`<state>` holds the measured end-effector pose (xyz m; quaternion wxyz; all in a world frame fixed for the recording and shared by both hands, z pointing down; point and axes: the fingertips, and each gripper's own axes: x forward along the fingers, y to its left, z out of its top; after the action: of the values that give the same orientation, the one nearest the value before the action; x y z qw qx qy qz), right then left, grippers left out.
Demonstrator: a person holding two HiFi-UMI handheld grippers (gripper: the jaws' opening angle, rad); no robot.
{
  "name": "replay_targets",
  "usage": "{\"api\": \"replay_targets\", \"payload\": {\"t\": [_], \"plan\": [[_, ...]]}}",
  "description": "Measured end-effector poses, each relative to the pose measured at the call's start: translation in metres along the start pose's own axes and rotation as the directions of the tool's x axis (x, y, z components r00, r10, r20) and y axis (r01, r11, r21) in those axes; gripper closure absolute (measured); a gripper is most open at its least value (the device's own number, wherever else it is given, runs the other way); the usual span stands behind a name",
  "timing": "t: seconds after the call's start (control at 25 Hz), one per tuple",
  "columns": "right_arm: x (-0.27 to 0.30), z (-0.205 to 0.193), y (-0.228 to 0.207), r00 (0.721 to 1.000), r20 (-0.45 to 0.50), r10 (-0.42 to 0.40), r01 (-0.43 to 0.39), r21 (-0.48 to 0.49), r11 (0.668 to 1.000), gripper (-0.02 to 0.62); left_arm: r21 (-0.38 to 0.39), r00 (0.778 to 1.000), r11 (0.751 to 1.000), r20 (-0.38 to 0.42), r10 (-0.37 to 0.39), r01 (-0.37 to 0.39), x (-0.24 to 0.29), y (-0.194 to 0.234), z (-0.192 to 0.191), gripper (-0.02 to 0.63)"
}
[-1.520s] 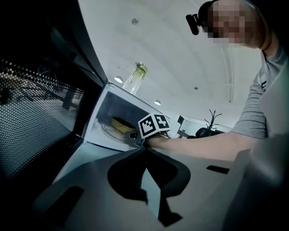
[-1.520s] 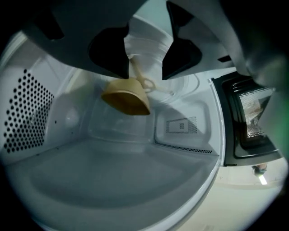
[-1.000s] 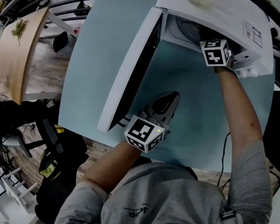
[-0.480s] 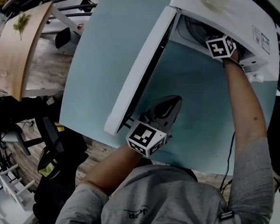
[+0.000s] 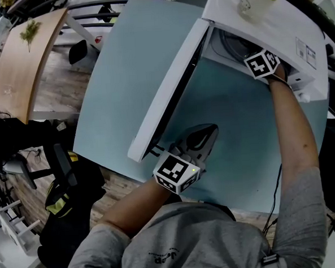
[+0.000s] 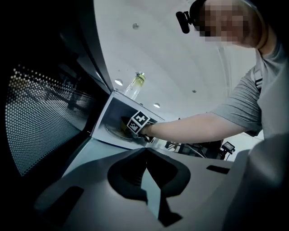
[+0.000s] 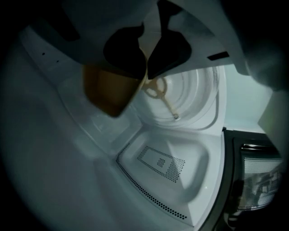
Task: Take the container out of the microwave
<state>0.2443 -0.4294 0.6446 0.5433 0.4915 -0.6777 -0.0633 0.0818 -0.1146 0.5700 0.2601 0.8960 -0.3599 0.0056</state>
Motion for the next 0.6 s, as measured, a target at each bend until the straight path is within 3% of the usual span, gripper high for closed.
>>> {"api": "replay_targets", "payload": {"t": [0.16, 0.32, 0.6], "plan": [[-0.010, 0.003, 0.009, 0.999, 0.016, 0.038, -0.038, -0.045, 0.998, 0.563, 0.008, 1.000, 1.000, -0.003, -0.008, 0.008, 0.000, -0.007, 0.001, 0.590], [-0.028, 0.007, 0.033, 0.988, 0.036, 0.147, -0.142, -0.122, 0.982, 0.565, 0.009, 1.000, 1.000, 0.000, -0.011, 0.011, -0.002, -0.014, 0.006, 0.589], [-0.087, 0.011, 0.069, 0.940, 0.085, 0.329, -0.320, -0.104, 0.942, 0.566, 0.043, 1.000, 0.999, 0.016, -0.024, 0.023, -0.003, -0.031, 0.024, 0.590]]}}
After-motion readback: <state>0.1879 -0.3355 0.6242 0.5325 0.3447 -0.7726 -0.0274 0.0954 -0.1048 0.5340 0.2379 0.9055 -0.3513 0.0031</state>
